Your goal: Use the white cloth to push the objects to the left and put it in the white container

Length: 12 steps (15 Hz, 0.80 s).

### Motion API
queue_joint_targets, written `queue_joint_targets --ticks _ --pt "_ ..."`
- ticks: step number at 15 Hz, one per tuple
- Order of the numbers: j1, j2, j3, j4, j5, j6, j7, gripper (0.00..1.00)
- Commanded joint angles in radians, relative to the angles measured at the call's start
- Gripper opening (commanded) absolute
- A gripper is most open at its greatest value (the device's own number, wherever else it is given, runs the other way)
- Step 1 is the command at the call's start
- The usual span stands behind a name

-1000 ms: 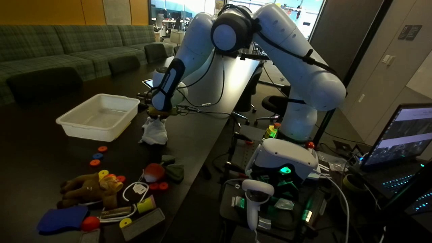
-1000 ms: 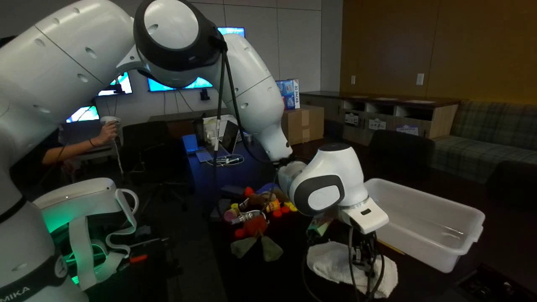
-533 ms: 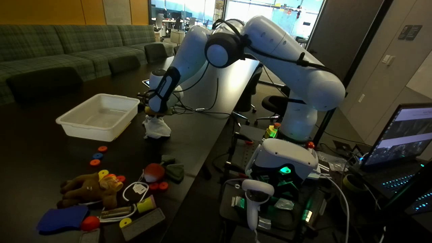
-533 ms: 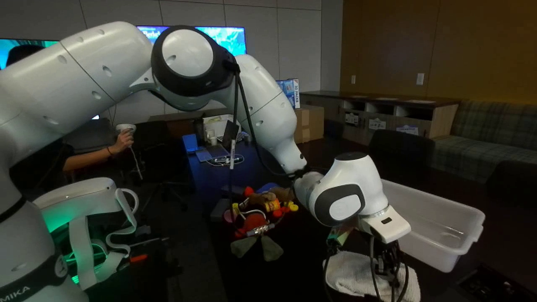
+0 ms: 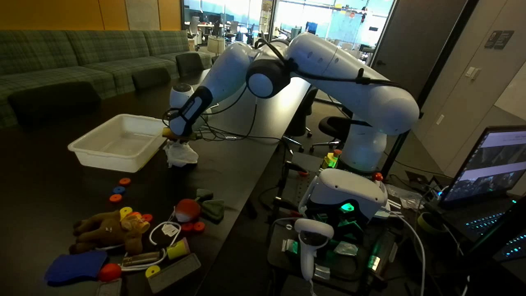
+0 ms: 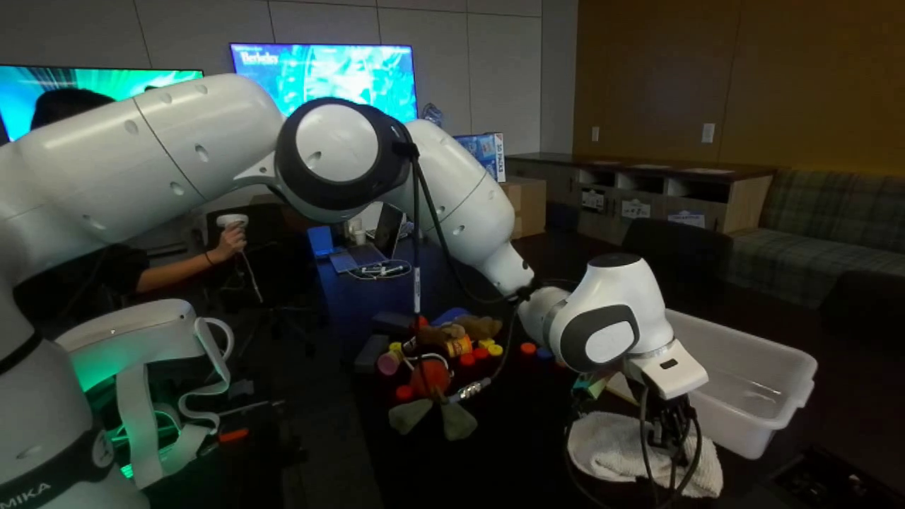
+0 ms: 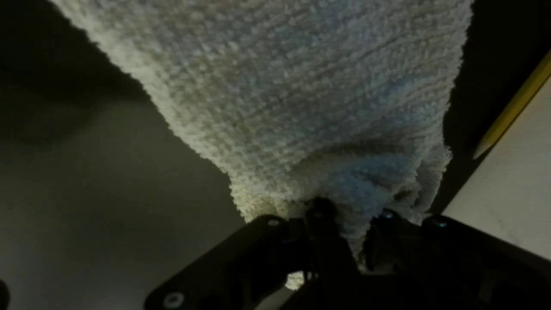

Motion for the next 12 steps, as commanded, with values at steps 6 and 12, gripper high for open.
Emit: queue_joint_targets --ticks 6,12 --pt "-0.004 0.172 0.009 0.292 -0.058 -0.054 0.134 0.07" --pt "0.043 0.122 0.063 0.218 -0.062 0.005 0.094 0.07"
